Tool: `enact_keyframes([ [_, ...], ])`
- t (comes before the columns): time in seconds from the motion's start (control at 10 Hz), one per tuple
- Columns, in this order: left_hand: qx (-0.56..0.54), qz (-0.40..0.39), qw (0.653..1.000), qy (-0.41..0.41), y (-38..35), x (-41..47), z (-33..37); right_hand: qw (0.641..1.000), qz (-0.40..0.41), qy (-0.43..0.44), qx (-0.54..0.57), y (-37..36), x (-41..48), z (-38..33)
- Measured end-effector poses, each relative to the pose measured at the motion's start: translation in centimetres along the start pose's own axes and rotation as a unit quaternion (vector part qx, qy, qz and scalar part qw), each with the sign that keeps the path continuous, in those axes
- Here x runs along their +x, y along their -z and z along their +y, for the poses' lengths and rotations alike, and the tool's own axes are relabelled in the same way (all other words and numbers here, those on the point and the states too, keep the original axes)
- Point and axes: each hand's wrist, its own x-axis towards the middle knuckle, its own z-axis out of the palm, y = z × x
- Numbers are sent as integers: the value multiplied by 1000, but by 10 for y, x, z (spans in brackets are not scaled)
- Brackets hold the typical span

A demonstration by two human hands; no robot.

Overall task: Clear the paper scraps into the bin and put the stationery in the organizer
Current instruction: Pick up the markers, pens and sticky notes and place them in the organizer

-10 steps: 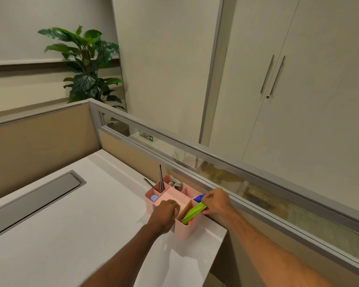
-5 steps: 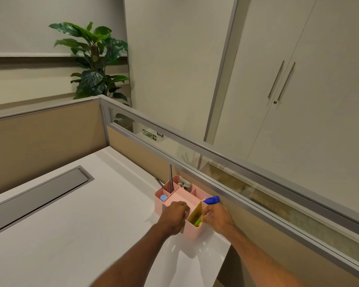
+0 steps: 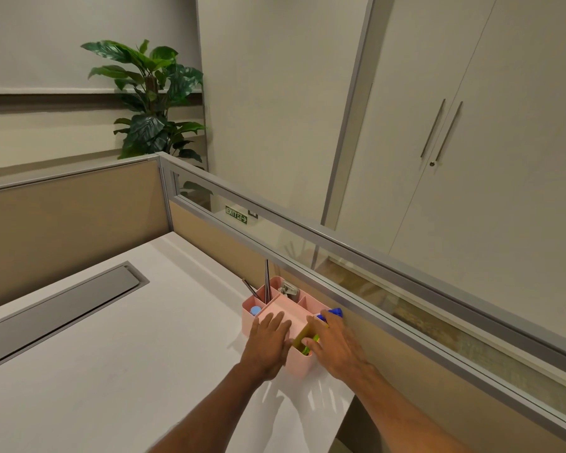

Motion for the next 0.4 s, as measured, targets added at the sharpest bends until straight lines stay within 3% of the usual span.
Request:
enact_keyframes([
  [0.2, 15, 36, 998, 57, 14, -23, -4, 999, -4, 33, -13, 3, -6, -13],
  [0.4, 40, 80, 988, 128, 30, -65, -15, 991, 46, 128, 0, 9, -14, -41],
])
